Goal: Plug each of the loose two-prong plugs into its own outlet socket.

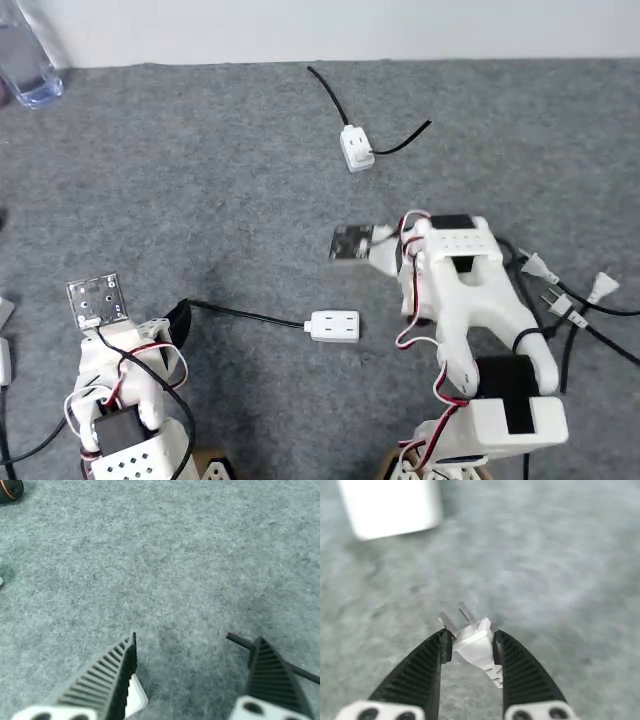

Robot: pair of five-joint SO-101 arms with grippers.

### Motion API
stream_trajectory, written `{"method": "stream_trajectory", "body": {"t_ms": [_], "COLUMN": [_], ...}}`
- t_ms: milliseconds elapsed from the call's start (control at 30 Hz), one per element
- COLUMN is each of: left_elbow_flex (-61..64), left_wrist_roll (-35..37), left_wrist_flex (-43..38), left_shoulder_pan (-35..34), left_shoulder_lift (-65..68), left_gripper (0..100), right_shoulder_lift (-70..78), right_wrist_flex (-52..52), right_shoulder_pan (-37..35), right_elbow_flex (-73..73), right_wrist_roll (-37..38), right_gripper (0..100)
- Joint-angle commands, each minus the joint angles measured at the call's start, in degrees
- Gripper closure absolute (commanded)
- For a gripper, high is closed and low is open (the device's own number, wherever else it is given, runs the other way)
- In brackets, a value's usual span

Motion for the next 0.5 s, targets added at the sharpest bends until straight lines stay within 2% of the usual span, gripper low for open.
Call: {"method": "stream_trajectory", "body": {"t_ms": [0,200,467], "left_elbow_flex": [-0.22,-0.22,-0.22], "left_wrist_roll": [-0.09,-0.09,-0.09], "left_wrist_flex": [-1.14,-1.14,-1.14], "left_shoulder_pan": [0.09,0.09,0.09], "left_shoulder_lift": [0.00,0.00,0.00], "left_gripper": [66,66,66], "right_shoulder_lift": [-1.98,-4.97,-5.05], "right_wrist_flex": [-0.57,-1.45,-13.49], "right_shoulder_pan": [-0.75,-3.47,-4.97], "right_elbow_flex": [-4.48,-3.52,4.75], "right_wrist_roll": [-4.92,-9.58,-14.33], "right_gripper": [99.0,99.0,98.7]}}
